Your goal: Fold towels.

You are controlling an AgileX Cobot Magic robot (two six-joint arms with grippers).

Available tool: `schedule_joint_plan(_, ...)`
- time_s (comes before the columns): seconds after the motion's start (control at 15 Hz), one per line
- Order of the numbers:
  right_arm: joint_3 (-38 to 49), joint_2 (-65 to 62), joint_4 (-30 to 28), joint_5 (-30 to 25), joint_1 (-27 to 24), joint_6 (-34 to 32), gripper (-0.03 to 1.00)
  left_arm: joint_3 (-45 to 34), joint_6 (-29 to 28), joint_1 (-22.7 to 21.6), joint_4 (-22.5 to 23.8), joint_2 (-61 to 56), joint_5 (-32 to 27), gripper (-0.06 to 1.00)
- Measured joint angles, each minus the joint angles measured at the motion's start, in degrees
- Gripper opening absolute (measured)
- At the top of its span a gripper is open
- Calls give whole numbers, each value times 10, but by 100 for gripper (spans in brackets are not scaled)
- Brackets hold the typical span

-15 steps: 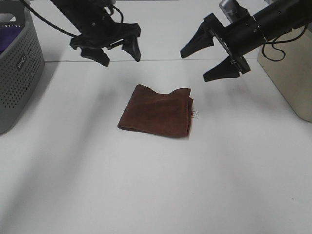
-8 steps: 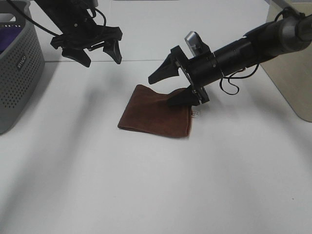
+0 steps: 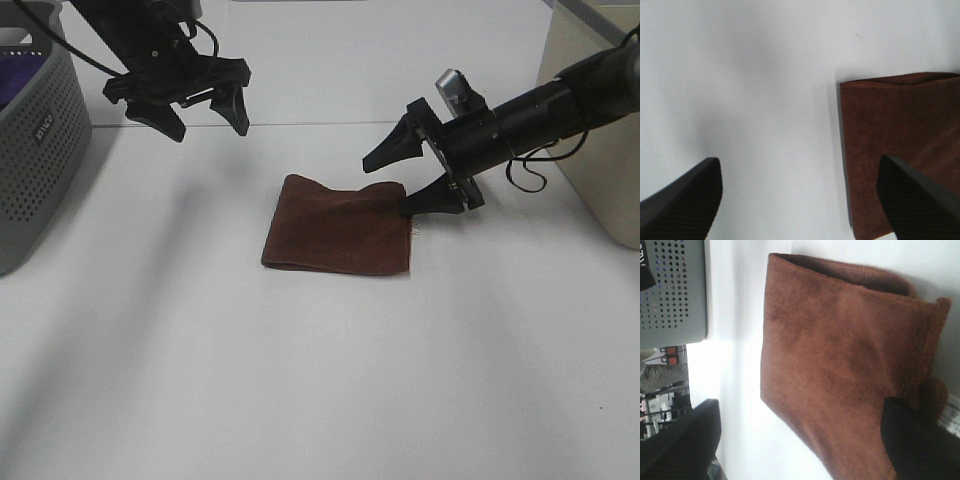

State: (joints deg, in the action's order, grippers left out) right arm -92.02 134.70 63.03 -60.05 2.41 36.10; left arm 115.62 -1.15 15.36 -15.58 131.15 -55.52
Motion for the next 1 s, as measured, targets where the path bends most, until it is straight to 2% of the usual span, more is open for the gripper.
schedule_joint_plan(0.13, 0, -40, -28, -24, 7, -2, 84, 0, 0, 0, 1, -1, -20, 78)
schedule_joint_plan(0.27, 0, -95, -69, -43, 8, -25, 84, 0, 1, 0, 23, -11, -59, 78)
schedule_joint_plan(0.47, 0, -195, -207, -54, 8, -106, 84, 0, 1, 0, 70, -67, -130, 78)
schedule_joint_plan(0.6, 0, -268, -302, -65, 8, -167, 84, 0, -1, 0, 75, -115, -136, 78)
schedule_joint_plan(0.73, 0, -340, -368, -84, 8, -207, 84, -9, -9, 0, 75, -176, -137, 78)
schedule_joint_plan(0.87, 0, -410, -419, -91, 8, -235, 84, -51, -13, 0, 90, -252, -137, 78)
schedule_joint_plan(0.93, 1, -442, -442, -91, 8, -245, 84, -92, -13, 0, 95, -301, -137, 78)
schedule_joint_plan(1.0, 17, -498, -461, -91, 8, -256, 84, -166, -13, 0, 101, -377, -138, 78)
